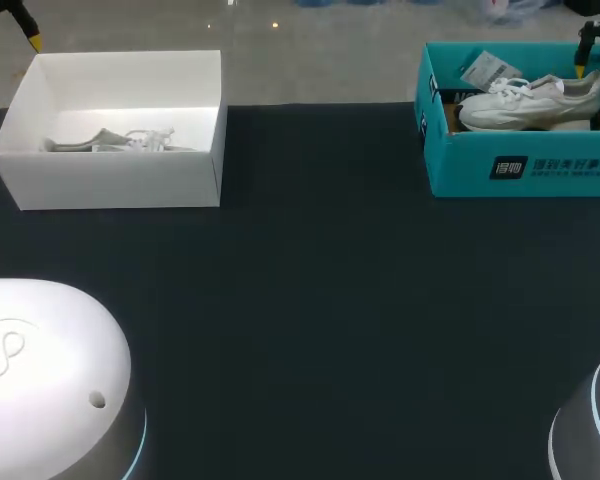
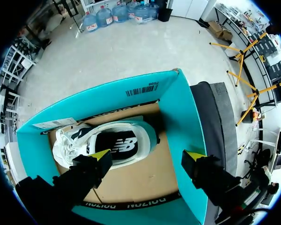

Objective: Take the shoe out of the shoebox, open the shoe tongue, remove and reinsert the insole, then place the shoe into the shoebox

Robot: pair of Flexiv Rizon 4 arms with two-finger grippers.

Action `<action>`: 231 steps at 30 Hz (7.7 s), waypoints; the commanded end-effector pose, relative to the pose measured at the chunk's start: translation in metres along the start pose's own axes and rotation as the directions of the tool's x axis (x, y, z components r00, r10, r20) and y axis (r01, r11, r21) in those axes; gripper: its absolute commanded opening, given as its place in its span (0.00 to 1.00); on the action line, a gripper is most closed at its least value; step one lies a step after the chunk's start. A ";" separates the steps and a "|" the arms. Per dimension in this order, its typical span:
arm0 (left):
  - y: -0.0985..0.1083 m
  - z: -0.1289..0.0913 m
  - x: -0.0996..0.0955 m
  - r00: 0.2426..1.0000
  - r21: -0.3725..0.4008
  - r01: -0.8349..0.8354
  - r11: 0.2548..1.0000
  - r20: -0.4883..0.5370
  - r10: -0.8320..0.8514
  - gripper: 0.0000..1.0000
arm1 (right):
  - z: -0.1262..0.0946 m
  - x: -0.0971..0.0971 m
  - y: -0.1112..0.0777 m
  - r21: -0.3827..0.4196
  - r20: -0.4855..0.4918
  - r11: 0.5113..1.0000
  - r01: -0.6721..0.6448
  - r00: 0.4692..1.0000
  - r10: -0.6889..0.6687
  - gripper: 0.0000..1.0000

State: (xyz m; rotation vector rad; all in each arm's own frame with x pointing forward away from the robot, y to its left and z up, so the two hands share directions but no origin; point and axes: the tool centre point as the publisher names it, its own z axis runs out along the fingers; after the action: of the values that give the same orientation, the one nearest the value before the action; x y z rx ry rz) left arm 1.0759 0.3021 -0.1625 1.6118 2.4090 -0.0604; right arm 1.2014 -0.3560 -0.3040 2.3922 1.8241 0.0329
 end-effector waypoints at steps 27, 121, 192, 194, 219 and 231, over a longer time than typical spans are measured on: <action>-0.002 0.000 0.000 1.000 -0.005 0.000 1.000 -0.002 0.000 1.00 | 0.054 0.001 0.017 0.121 0.080 0.987 -0.108 0.992 0.099 0.40; -0.002 0.000 0.000 1.000 -0.005 0.000 1.000 -0.002 0.000 1.00 | -0.186 -0.003 -0.154 -0.407 0.037 0.913 -0.022 0.998 0.041 0.00; -0.002 0.000 0.000 1.000 -0.005 0.000 1.000 -0.002 0.000 1.00 | -0.195 0.135 -0.471 -0.235 0.006 0.966 0.110 0.994 -0.112 0.00; -0.002 0.000 0.000 1.000 -0.005 0.000 1.000 -0.002 0.000 1.00 | -0.195 0.135 -0.471 -0.235 0.006 0.966 0.110 0.994 -0.112 0.00; -0.002 0.000 0.000 1.000 -0.005 0.000 1.000 -0.002 0.000 1.00 | -0.194 0.181 -0.534 -0.212 0.125 0.976 -0.048 0.989 0.075 0.00; -0.002 0.000 0.000 1.000 -0.005 0.000 1.000 -0.002 0.000 1.00 | -0.200 0.201 -0.566 -0.158 0.080 0.987 -0.035 0.996 0.049 0.00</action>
State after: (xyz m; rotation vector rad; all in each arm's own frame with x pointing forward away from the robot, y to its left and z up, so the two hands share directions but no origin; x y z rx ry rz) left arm 1.0756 0.3020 -0.1625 1.6114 2.4090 -0.0600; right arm 0.6928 -0.0001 -0.1843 2.2862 1.6713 0.0787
